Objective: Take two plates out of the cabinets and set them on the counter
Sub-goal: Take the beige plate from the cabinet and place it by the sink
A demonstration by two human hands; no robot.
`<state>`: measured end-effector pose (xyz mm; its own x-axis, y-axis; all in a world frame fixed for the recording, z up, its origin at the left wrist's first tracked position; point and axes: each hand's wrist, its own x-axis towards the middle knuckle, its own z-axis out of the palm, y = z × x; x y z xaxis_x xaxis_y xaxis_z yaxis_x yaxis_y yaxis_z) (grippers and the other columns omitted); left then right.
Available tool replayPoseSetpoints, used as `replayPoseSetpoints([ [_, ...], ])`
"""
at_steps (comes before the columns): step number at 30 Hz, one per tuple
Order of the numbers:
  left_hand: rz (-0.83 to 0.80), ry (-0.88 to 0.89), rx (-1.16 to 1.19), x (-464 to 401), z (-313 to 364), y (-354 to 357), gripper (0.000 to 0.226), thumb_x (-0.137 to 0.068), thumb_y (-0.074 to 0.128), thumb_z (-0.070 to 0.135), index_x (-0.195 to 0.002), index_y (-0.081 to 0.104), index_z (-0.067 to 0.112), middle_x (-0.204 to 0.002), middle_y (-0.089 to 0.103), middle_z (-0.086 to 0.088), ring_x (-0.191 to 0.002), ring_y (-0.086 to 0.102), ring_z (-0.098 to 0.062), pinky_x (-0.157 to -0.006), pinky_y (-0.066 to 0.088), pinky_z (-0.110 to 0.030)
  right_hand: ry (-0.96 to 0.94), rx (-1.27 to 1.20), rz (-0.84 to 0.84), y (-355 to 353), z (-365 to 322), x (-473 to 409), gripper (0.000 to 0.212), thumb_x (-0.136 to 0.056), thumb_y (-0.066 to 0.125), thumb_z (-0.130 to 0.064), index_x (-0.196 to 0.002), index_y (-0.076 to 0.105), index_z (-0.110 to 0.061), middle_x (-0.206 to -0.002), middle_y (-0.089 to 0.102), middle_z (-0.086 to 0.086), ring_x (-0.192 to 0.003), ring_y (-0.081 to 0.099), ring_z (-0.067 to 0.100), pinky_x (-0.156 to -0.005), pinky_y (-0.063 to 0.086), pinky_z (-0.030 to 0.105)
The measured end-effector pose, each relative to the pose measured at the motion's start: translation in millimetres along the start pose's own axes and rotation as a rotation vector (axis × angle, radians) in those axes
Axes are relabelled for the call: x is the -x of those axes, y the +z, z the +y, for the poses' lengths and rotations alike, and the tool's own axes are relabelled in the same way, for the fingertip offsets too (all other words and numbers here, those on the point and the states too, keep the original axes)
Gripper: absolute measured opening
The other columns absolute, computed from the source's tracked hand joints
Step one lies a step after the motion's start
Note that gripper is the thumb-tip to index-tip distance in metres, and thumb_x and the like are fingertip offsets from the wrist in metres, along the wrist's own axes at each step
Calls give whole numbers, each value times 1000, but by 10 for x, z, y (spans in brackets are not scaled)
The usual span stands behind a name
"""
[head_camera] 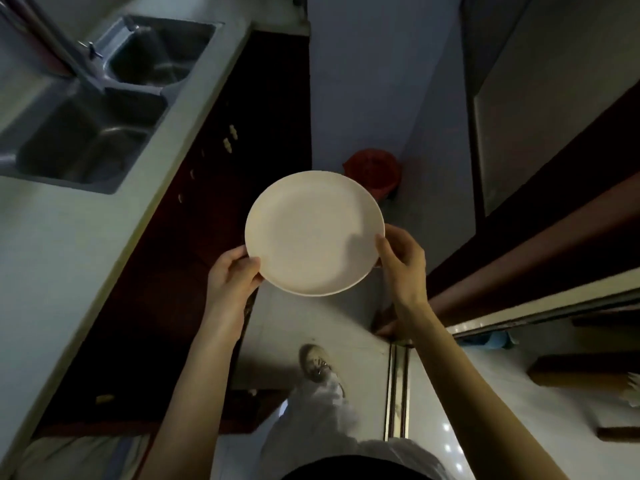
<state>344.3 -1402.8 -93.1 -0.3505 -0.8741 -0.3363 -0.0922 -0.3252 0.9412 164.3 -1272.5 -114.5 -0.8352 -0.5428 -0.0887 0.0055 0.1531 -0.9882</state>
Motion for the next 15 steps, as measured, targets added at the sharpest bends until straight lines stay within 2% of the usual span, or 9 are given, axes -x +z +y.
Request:
replayPoseSetpoints([
  [2,33,-3,-11,-266,119,-6,35,-88,56,12,-123,52,11,-114,61,-6,-103,61,-12,-77,51,-21,0,-3,-25,171,-44,-258,22,-92,53,-20,-113,61,-15,-99,68,-2,-82,64,8,-64,54,18],
  [4,64,11,-14,-531,239,-18,37,-88,57,12,-124,52,10,-117,60,-8,-106,59,-16,-79,49,-24,-2,20,-67,348,-103,-534,21,-92,53,-19,-111,61,-17,-98,68,-2,-83,65,11,-64,55,19],
  [9,137,34,18,-1071,497,-54,34,-90,54,9,-124,52,4,-105,62,-4,-101,60,-14,-78,49,-22,-25,22,-163,782,-305,-1099,16,-93,51,-17,-105,60,-23,-95,66,-11,-81,65,2,-65,54,15],
  [11,161,39,26,-1250,546,-66,31,-90,54,10,-120,54,6,-99,64,1,-97,62,-10,-76,49,-20,-27,28,-191,926,-347,-1326,18,-93,51,-17,-107,61,-19,-97,66,-10,-81,64,-4,-65,54,14],
  [15,214,48,22,-1613,619,-16,23,-88,57,8,-111,56,7,-90,64,1,-80,66,-4,-62,52,-12,-11,33,-217,1208,-414,-1826,16,-93,52,-13,-105,62,-16,-98,65,0,-81,61,0,-68,51,13],
])
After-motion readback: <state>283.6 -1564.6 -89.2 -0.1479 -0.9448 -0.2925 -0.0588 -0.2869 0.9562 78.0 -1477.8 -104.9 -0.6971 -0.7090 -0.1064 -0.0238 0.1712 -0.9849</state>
